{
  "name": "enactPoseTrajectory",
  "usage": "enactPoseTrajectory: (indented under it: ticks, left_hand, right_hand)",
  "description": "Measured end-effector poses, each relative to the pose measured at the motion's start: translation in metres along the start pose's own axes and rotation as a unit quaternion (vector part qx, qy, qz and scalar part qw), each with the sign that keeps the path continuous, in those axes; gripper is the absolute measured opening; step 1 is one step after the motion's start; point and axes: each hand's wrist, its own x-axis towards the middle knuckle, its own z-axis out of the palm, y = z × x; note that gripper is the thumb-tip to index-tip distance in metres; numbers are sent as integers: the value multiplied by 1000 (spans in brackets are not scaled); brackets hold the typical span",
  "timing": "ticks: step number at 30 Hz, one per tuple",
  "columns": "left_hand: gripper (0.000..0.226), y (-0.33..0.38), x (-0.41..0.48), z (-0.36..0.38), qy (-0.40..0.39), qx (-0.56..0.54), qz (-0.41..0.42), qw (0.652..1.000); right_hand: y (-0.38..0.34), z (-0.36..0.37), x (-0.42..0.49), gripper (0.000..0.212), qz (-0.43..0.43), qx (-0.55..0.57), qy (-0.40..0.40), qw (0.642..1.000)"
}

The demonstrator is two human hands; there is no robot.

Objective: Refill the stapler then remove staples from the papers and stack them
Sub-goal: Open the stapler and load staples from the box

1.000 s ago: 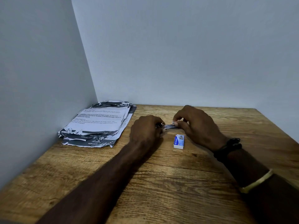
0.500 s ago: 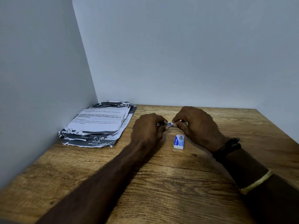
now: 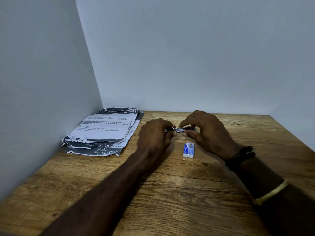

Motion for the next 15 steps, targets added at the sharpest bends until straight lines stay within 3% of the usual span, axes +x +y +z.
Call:
enactPoseTrajectory:
  ticks: [5, 15]
  left_hand:
    - [25, 1, -1, -1, 0, -12, -6, 1000]
    - [22, -1, 1, -3, 10, -56, -41, 998]
  right_hand:
    - [0, 2, 0, 17, -30, -23, -7, 999]
    - [10, -9, 0, 15, -5, -47, 4, 999]
